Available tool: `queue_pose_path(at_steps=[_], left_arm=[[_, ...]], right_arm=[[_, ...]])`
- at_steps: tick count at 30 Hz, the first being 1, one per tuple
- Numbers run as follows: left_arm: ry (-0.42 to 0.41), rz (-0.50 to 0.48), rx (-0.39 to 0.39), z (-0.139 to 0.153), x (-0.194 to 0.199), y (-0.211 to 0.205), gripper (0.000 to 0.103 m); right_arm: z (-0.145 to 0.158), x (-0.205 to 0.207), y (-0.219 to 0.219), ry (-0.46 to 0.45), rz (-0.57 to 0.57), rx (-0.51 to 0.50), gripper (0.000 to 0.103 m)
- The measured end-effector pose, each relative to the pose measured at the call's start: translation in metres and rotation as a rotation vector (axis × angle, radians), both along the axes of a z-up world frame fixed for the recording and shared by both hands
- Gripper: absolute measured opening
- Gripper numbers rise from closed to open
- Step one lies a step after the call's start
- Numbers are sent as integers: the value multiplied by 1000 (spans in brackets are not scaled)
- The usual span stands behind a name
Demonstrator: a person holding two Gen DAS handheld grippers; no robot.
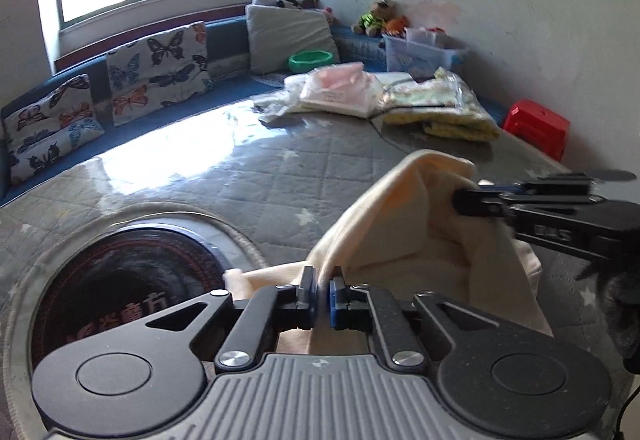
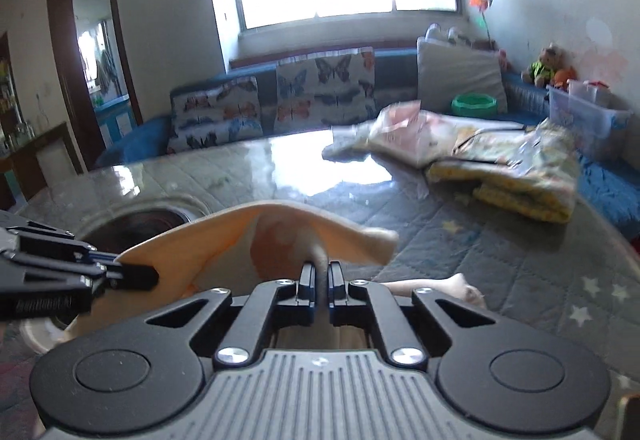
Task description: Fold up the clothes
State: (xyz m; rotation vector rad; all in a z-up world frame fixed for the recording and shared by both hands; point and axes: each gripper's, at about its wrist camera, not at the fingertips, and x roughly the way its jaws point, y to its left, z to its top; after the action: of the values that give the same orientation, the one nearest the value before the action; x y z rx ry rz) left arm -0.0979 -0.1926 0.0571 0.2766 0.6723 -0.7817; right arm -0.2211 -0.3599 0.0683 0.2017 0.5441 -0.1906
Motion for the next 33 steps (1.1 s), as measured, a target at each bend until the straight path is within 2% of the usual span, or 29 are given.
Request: queue_pose_path(at_steps=[6,10,12,15,17,20,21,24,27,28,29,33], left_arm=[[3,51,-80,17,-11,51,5],[-1,99,-106,31,-24,93,4],[25,123,-120,31,-29,116,4],[37,155,-81,25,-33,140,5],[47,178,-53,20,-33,155,7],[78,216,-15,14,-26,170,22],[80,221,-10,14,-25,171,25],[70,219,-12,17,-24,169,40],[50,200,-48,25,-17,157,49],[50,197,-55,27,-12,150,49],[53,193,-57,27,-6,143,49],[66,182,-60,26,16,113,50]], right_arm=[[33,-62,10,-76,-3,-21,5],[51,-95,13,-101,-4,-2,5],[55,-106,13,-74,9,3,5],[50,-115,14,-7,-16,-45,9],[45,-114,8,67,-23,-36,13],[45,-117,-1,98,-29,-24,19],[46,-119,-3,101,-26,-21,25],[53,-120,-9,94,-32,-42,29],[55,-116,-18,104,-19,-15,30],[55,-114,-20,111,-14,-5,31],[54,-113,-18,141,1,-22,37],[49,-106,-11,260,58,-89,38]])
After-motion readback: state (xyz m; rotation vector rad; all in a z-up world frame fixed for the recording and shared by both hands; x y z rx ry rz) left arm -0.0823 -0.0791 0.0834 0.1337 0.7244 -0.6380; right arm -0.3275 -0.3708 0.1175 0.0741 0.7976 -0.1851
